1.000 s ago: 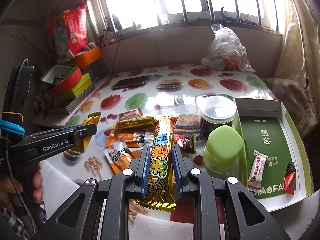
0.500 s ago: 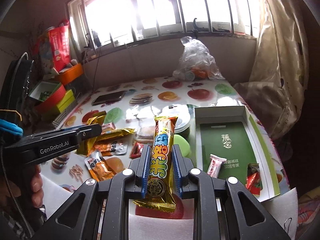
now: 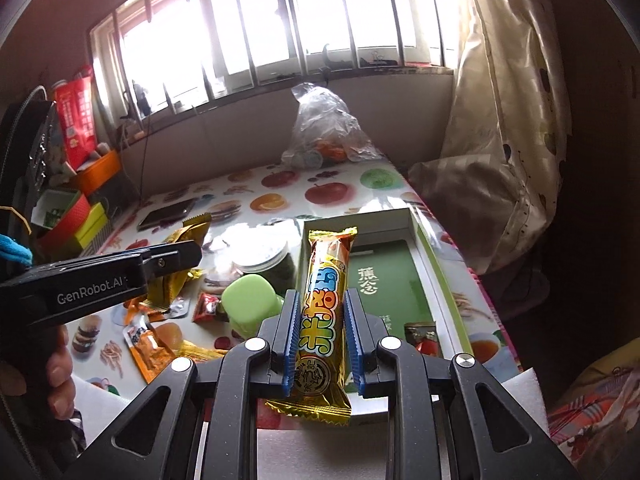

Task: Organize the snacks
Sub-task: 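Carry both yellow snacks over the green gift box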

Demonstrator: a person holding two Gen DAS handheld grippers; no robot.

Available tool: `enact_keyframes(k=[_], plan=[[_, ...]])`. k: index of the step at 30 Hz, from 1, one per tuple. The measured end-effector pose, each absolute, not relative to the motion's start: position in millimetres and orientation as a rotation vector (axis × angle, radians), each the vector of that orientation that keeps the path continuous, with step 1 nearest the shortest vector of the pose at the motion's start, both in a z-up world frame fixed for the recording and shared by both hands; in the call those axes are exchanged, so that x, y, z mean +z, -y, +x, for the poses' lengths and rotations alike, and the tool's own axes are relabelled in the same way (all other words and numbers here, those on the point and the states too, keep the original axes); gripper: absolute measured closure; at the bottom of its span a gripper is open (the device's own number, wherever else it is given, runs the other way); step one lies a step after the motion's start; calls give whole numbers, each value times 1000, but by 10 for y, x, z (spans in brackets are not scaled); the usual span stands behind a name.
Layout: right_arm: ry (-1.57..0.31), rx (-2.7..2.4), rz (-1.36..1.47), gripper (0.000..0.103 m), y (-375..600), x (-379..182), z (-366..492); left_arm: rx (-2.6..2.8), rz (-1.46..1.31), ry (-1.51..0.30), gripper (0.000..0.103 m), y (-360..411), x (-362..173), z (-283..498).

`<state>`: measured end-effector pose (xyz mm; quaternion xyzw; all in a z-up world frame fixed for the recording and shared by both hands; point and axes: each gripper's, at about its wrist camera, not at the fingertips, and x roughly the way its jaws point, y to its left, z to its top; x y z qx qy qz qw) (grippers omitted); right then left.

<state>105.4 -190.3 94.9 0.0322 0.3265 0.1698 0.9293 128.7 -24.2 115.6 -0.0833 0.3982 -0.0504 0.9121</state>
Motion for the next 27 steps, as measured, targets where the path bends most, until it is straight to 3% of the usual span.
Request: enact_keyframes(k=[27], plan=[[-794,261,65,82,2384,375,1520,-222,-150,-996,79,1046,611,1738]])
